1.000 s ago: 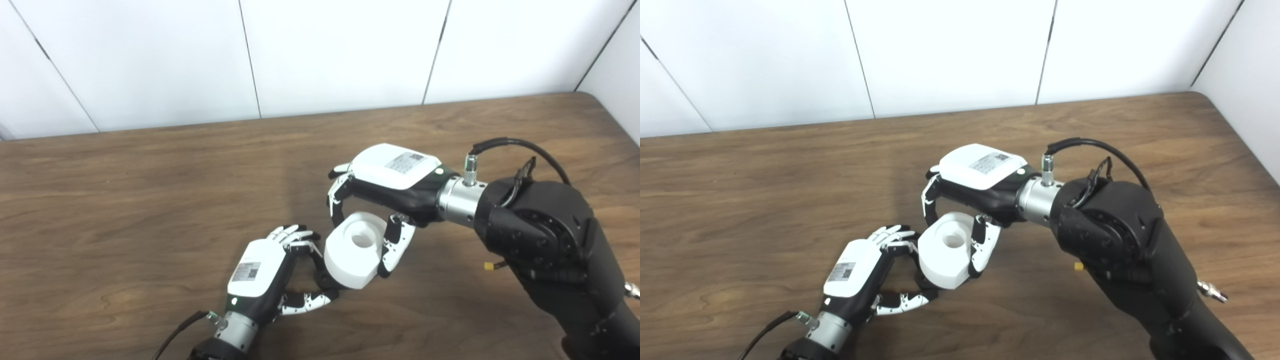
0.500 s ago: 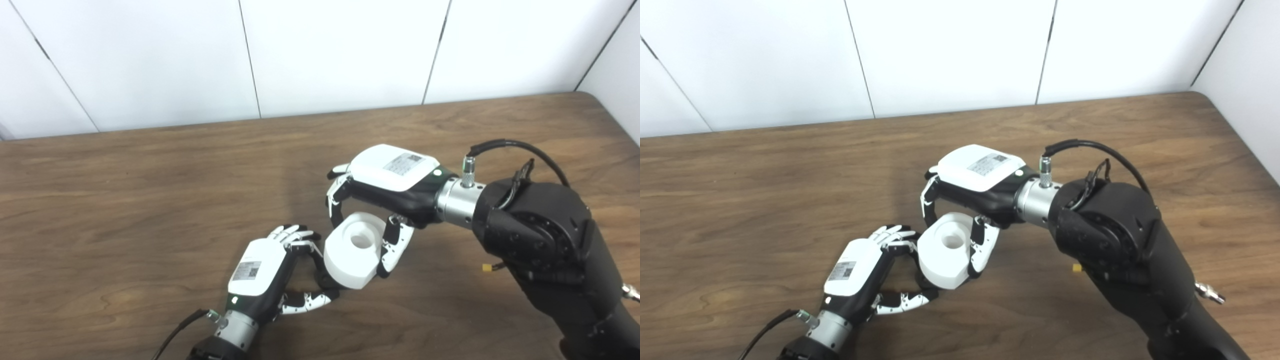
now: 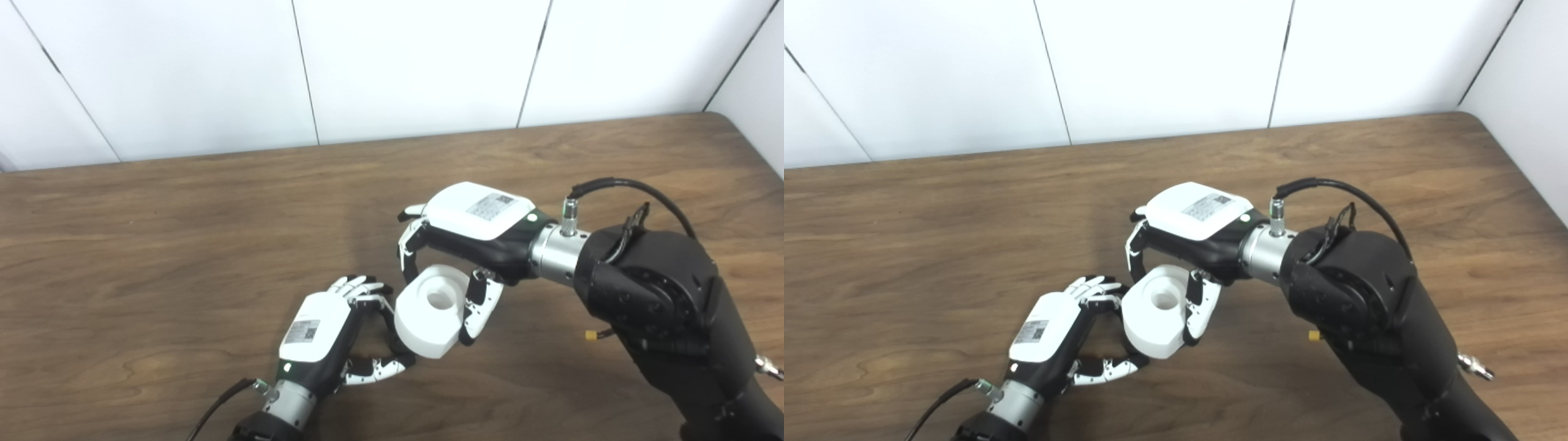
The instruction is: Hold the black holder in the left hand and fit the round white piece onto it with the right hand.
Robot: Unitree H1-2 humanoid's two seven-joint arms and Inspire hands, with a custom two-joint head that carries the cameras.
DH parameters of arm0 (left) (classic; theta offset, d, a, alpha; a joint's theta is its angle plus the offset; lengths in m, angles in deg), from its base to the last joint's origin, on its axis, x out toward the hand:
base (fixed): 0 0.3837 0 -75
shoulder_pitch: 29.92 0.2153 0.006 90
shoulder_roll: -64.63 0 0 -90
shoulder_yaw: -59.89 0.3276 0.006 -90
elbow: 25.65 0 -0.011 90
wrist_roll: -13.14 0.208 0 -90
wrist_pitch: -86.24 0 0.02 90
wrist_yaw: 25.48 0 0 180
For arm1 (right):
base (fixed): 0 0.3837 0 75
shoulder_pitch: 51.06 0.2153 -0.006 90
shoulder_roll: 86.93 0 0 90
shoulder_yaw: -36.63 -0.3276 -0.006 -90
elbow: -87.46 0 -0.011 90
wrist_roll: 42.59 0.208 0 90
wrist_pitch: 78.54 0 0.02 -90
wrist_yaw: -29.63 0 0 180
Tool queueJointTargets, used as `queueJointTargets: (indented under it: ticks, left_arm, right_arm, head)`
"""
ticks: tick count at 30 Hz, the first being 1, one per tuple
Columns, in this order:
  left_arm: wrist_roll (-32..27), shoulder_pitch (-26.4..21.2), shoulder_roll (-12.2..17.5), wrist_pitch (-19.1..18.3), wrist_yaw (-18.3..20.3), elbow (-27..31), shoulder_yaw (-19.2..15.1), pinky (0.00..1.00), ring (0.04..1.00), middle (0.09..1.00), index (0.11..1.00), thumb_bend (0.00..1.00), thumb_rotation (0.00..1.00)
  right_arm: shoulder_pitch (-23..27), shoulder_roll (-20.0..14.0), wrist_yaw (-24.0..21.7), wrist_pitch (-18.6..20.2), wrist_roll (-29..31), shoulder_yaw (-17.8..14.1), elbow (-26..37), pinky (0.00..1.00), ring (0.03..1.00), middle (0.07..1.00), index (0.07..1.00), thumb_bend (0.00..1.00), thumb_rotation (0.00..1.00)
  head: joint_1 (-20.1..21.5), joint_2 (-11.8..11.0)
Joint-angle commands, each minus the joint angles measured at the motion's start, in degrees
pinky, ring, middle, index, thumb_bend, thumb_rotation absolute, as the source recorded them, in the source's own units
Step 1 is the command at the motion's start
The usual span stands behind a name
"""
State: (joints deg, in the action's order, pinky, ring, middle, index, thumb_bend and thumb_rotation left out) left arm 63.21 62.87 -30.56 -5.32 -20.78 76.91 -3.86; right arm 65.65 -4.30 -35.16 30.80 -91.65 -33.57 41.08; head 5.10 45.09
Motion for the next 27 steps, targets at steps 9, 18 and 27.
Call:
queueJointTargets:
  ticks: [9, 18, 27]
  left_arm:
    - [0.7, 1.9, 0.4, -2.0, 3.4, -1.1, 0.9, 0.89, 0.882, 0.799, 0.488, 0.52, 0.05]
    - [0.6, 2.0, 0.5, -2.1, 3.8, -0.6, 0.7, 0.89, 0.884, 0.8, 0.488, 0.52, 0.05]
    - [0.1, 2.2, 0.5, -2.1, 3.9, -0.6, 0.5, 0.9, 0.884, 0.8, 0.488, 0.52, 0.05]
  right_arm:
    - [0.9, 0.3, 1.2, -1.8, -0.4, -1.0, 1.0, 0.84, 0.92, 0.747, 0.482, 0.52, 0.13]
    - [-0.1, 0.6, 1.9, -3.0, -1.4, -0.9, 0.6, 0.83, 0.92, 0.746, 0.483, 0.52, 0.13]
    - [-1.9, 1.0, 3.1, -5.0, -1.4, -0.8, -0.3, 0.85, 0.909, 0.752, 0.482, 0.52, 0.13]
  head:
    - [-0.3, 0.0]
    - [0.3, -0.3]
    - [0.2, -1.1]
